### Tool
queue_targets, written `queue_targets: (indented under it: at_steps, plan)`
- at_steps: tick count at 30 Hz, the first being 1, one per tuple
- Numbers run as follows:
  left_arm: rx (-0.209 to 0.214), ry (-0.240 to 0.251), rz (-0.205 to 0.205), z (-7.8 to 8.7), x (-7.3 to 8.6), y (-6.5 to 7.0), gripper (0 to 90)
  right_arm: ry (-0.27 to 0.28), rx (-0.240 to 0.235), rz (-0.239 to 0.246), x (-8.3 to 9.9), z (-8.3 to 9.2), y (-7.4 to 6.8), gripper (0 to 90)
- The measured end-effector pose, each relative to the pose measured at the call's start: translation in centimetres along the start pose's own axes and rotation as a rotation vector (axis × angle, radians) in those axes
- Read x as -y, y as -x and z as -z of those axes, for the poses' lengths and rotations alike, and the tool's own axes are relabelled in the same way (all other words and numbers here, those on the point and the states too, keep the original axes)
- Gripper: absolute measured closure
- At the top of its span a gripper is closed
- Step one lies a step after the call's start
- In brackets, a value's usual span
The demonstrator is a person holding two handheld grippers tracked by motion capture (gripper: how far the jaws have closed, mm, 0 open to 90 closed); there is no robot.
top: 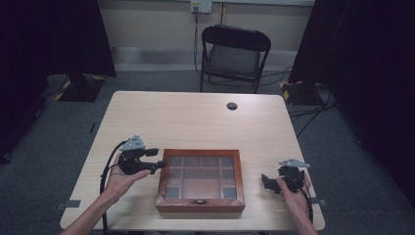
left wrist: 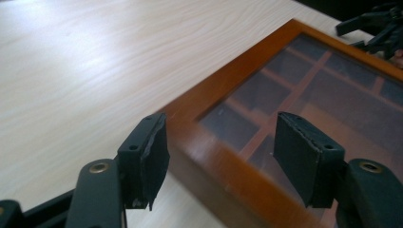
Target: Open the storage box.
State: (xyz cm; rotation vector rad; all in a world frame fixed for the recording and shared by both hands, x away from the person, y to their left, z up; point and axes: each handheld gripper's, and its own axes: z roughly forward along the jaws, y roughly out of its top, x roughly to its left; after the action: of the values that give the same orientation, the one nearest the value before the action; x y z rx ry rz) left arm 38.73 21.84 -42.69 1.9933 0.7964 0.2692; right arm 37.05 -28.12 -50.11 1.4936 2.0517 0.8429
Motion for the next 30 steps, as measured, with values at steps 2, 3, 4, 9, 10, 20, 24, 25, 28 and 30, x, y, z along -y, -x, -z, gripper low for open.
queue_targets:
  at_steps: [2,3,4,9,10,20,24,25,28,30]
  plan:
    - [0.015,0.009,-0.018,-0.3,-0.6,0.6,36.7,0.0,0.0,0.0,0.0,0.0,0.0,0.0]
    - [0.034,0.021,-0.014,-0.5,-0.9,1.0,36.9,0.0,0.0,0.0,0.0,0.0,0.0,0.0]
    - [0.046,0.029,-0.017,-0.7,-1.1,1.4,37.3,0.0,-0.001,0.001,0.0,0.0,0.0,0.0]
    - [0.122,0.03,-0.024,-1.6,-1.5,3.1,39.3,0.0,0.0,0.0,0.0,0.0,0.0,0.0]
    - [0.134,0.025,-0.034,-1.7,-1.5,3.5,40.9,0.0,0.0,0.0,0.0,0.0,0.0,0.0]
    - [0.267,-0.006,-0.091,-2.8,-0.8,7.1,52.2,0.0,0.0,0.0,0.0,0.0,0.0,0.0]
    - [0.327,-0.03,-0.111,-3.2,-0.6,8.2,59.2,0.001,0.0,0.001,0.0,0.0,0.0,0.0]
    - [0.349,-0.037,-0.114,-3.3,-0.5,8.5,61.4,0.001,0.0,0.001,0.0,0.0,0.0,0.0]
    - [0.406,-0.059,-0.108,-3.7,-0.2,9.3,66.8,0.0,0.0,0.0,0.0,0.0,0.0,0.0]
    - [0.423,-0.061,-0.123,-3.8,-0.1,9.8,71.9,0.001,0.0,0.001,0.0,0.0,0.0,0.0]
